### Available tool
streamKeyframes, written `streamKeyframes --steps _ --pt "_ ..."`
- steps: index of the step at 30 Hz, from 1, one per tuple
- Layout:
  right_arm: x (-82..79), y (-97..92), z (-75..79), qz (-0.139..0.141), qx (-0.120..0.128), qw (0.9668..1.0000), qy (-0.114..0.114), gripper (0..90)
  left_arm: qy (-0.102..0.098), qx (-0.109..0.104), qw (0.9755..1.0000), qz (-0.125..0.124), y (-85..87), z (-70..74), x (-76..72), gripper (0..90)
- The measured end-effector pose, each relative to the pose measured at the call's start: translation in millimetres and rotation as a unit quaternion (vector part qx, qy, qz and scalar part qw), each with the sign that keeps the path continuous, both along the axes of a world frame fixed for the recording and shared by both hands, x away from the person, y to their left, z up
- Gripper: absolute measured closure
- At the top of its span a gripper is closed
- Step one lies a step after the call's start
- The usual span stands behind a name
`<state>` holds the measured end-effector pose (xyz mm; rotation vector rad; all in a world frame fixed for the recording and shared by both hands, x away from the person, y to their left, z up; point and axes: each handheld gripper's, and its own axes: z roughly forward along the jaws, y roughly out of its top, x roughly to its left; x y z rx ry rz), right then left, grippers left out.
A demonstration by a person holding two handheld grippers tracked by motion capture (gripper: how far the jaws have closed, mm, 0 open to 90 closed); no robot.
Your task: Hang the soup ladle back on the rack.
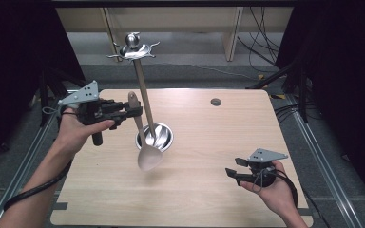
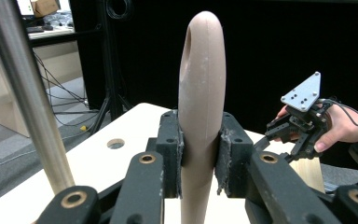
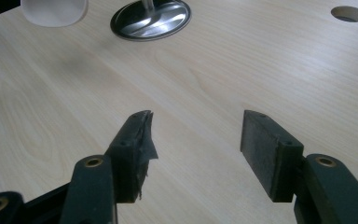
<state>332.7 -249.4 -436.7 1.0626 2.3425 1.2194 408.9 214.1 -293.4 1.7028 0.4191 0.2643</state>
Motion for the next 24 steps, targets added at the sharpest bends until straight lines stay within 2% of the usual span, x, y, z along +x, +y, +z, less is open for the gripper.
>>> streamKeyframes --steps 2,5,8,9,11,14,15,16,17,24 --pt "-1.1 1.1 -0.6 -0.007 0.013 0.9998 0.011 43.9 0.001 0.001 1.0000 -0.004 2.0 1.4 1.7 72.9" --pt "0.5 -0.6 -1.2 -0.007 0.005 1.0000 0.003 43.9 0.003 0.006 0.9999 -0.010 3.4 3.2 3.7 72.9" --pt "0.3 -0.8 -1.2 -0.005 0.002 0.9999 0.009 43.8 0.001 0.010 0.9998 -0.016 4.0 5.1 5.3 72.9" --pt "-1.5 0.5 -1.3 -0.012 0.006 0.9997 0.019 43.8 0.001 0.009 0.9998 -0.017 4.1 6.1 6.0 72.8" --pt "-0.5 0.8 -2.9 -0.009 0.010 0.9998 0.017 43.8 0.002 0.008 0.9998 -0.018 4.9 7.4 7.1 72.9" --pt "1.8 -1.9 -4.3 0.001 -0.002 1.0000 0.006 43.8 0.002 0.008 0.9998 -0.020 6.6 9.2 9.5 72.9" --pt "1.7 -1.6 -4.7 0.003 0.002 0.9999 0.012 43.8 0.003 0.008 0.9998 -0.019 7.2 9.7 10.4 72.9" --pt "0.8 -1.4 -5.0 -0.006 0.003 0.9999 0.010 43.8 0.002 0.009 0.9998 -0.020 7.5 10.0 11.0 72.8" --pt "-0.6 -0.5 -4.9 -0.011 0.009 0.9997 0.021 43.8 0.002 0.010 0.9997 -0.020 8.1 10.6 12.1 72.9" --pt "0.2 0.0 -5.8 -0.011 0.004 0.9997 0.020 43.5 0.005 0.007 0.9996 -0.025 9.5 13.7 17.0 72.9"
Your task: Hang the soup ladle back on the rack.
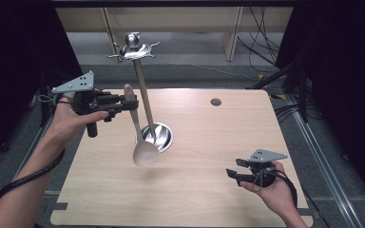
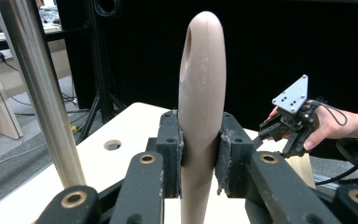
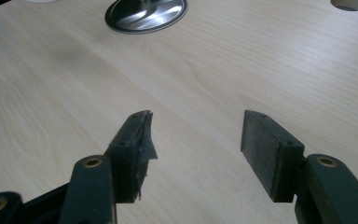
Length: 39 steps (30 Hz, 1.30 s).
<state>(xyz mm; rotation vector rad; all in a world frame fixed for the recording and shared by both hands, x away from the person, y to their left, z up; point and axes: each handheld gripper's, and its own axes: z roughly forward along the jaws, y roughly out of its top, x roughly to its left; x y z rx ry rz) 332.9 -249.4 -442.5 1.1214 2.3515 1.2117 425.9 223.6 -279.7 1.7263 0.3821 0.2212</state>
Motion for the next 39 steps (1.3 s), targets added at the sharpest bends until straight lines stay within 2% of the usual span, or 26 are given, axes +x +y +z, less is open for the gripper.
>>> streamKeyframes --steps 11,29,31,39 --pt "0.0 -0.4 -0.3 0.003 -0.005 1.0000 0.004 43.3 0.000 0.000 1.0000 -0.004 -3.3 6.9 5.6 72.9" --pt "-0.3 1.0 -1.3 0.006 -0.004 0.9999 0.016 43.1 0.003 0.001 1.0000 -0.003 3.4 19.0 11.0 72.9" --pt "1.1 0.5 -2.3 0.006 -0.004 1.0000 0.005 43.0 0.003 -0.001 1.0000 -0.003 3.3 20.8 12.1 72.9" --pt "1.2 0.0 -1.8 0.008 -0.008 0.9999 0.008 42.8 0.003 0.000 1.0000 -0.009 -1.8 26.5 15.8 72.9"
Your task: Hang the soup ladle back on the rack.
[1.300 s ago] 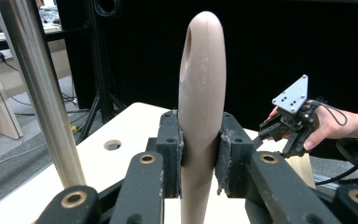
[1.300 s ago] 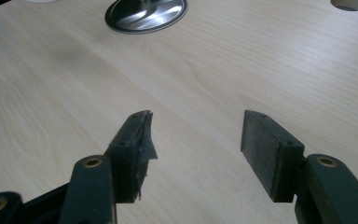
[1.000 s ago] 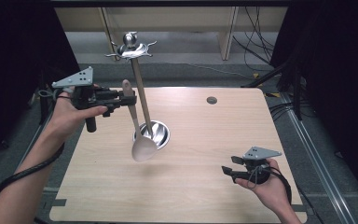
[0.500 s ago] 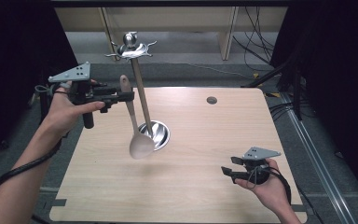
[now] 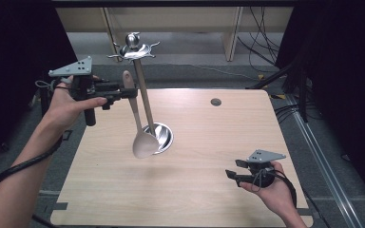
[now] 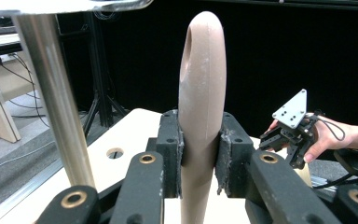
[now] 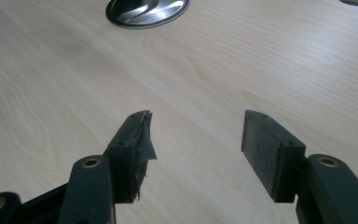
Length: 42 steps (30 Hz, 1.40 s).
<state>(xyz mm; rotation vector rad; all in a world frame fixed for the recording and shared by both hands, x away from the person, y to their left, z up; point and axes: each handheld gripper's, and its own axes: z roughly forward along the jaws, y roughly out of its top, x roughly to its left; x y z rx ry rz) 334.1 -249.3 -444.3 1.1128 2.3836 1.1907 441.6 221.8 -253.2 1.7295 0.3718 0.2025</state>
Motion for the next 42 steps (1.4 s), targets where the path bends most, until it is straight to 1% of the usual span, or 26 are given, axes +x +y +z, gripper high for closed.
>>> streamKeyframes --steps 1,3,4,6,7,8,9,11,12,14,15,22,28,34,40,42 --pt "-1.9 2.0 -0.7 -0.009 0.009 0.9999 0.008 42.9 0.001 0.001 1.0000 -0.001 -0.4 0.5 0.3 72.8" --pt "-0.8 1.5 -1.1 -0.004 0.005 1.0000 0.001 42.8 0.003 -0.002 1.0000 -0.003 -2.2 1.5 1.3 72.9" --pt "-1.6 2.2 -1.0 -0.006 0.008 0.9999 0.009 42.8 0.003 -0.001 1.0000 -0.004 -3.0 2.2 2.1 72.8" --pt "-1.4 2.1 -1.1 -0.005 0.006 0.9999 0.006 42.8 0.002 -0.002 1.0000 -0.005 -4.3 3.0 3.1 72.9" --pt "-0.1 0.7 -0.9 -0.001 0.002 1.0000 -0.001 42.8 0.002 -0.001 1.0000 -0.006 -5.1 3.6 3.9 72.9" --pt "-1.3 1.7 -0.6 -0.003 0.006 1.0000 0.007 42.8 0.003 -0.001 1.0000 -0.006 -5.8 4.0 4.3 72.8" --pt "-0.1 0.5 -1.0 -0.002 0.004 1.0000 -0.003 42.8 0.003 -0.002 1.0000 -0.006 -6.5 4.2 5.0 72.8" --pt "-0.3 0.2 -0.7 -0.003 0.004 1.0000 -0.001 42.8 0.004 -0.002 1.0000 -0.006 -7.7 5.0 5.8 72.8" --pt "-2.0 1.5 -0.6 -0.008 0.009 0.9999 0.009 42.8 0.004 -0.002 1.0000 -0.007 -8.1 5.3 6.1 72.9" --pt "-2.1 1.5 -0.5 -0.008 0.009 0.9999 0.010 42.7 0.004 -0.001 1.0000 -0.009 -8.8 6.3 6.8 72.8" --pt "-1.3 1.1 -0.8 -0.004 0.008 0.9999 0.006 42.7 0.003 -0.001 1.0000 -0.009 -9.0 6.9 7.2 72.8" --pt "-1.3 2.1 -1.0 -0.005 0.007 0.9999 0.009 42.5 0.007 -0.001 0.9999 -0.008 -11.2 8.9 10.7 72.9" --pt "-1.3 1.9 -1.1 -0.005 0.007 0.9999 0.009 42.5 0.011 -0.006 0.9999 -0.007 -11.3 10.9 13.2 72.8" --pt "-1.3 1.8 -1.0 -0.004 0.007 0.9999 0.009 42.4 0.010 -0.007 0.9999 -0.007 -9.8 13.3 14.6 72.8" --pt "-1.5 2.3 -1.2 -0.005 0.007 0.9999 0.010 42.4 0.017 -0.012 0.9998 -0.007 -7.4 13.8 16.1 72.8" --pt "-1.5 2.3 -1.1 -0.006 0.007 0.9999 0.010 42.5 0.020 -0.017 0.9996 -0.008 -5.8 13.6 17.0 72.7"
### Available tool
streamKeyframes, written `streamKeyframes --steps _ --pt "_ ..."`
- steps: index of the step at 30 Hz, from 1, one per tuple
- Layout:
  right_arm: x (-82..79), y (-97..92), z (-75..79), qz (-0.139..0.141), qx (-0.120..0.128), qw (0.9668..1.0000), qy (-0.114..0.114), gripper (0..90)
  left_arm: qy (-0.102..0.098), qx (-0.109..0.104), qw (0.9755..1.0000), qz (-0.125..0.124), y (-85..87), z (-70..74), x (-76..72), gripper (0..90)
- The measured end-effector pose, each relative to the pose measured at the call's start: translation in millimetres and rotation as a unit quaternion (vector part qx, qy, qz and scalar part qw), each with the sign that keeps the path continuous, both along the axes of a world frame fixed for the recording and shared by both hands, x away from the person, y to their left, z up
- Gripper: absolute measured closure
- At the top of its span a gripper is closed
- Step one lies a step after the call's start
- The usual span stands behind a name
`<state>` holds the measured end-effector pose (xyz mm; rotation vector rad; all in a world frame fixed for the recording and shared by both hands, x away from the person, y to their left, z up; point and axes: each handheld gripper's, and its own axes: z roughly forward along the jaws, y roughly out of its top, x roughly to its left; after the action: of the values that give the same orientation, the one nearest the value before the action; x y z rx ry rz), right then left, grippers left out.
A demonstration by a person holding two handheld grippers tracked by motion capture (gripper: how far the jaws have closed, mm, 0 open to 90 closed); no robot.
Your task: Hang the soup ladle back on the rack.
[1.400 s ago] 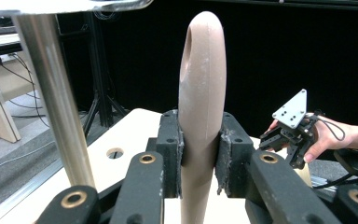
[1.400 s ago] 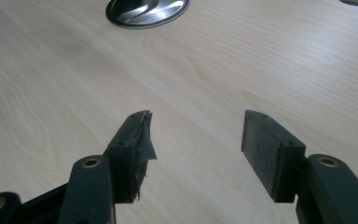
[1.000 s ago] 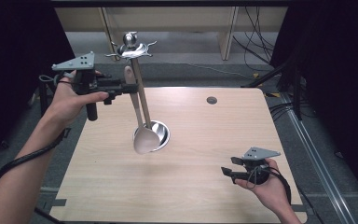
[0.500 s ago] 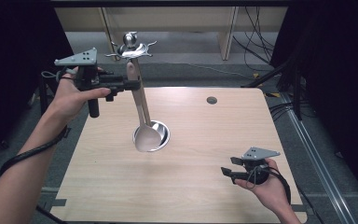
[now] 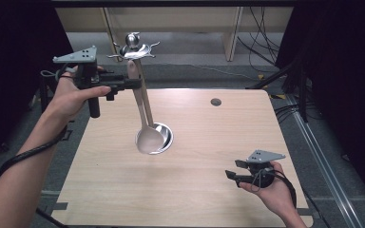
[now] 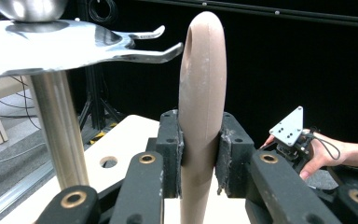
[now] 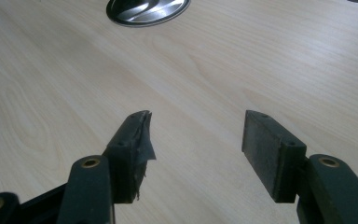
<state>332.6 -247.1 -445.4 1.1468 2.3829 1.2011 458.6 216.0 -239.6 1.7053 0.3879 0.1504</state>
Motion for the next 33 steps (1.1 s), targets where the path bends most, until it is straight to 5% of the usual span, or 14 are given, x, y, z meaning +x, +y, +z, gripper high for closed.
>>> streamKeyframes --steps 12,13,23,33 --pt "0.1 -0.2 -0.4 0.000 0.001 1.0000 0.000 42.3 0.017 -0.022 0.9996 -0.003 5.9 -3.9 3.0 72.7" --pt "2.0 -2.1 -0.6 0.006 -0.008 0.9998 -0.017 42.3 0.019 -0.027 0.9994 -0.003 6.6 -4.9 3.3 72.6" --pt "1.0 -1.1 -2.6 0.007 -0.003 1.0000 -0.004 42.2 0.058 -0.099 0.9934 0.001 14.8 -17.3 5.5 69.3" --pt "0.6 -0.4 -3.2 0.010 -0.004 0.9999 0.002 42.2 0.083 -0.126 0.9885 0.006 16.3 -20.3 7.7 65.4"
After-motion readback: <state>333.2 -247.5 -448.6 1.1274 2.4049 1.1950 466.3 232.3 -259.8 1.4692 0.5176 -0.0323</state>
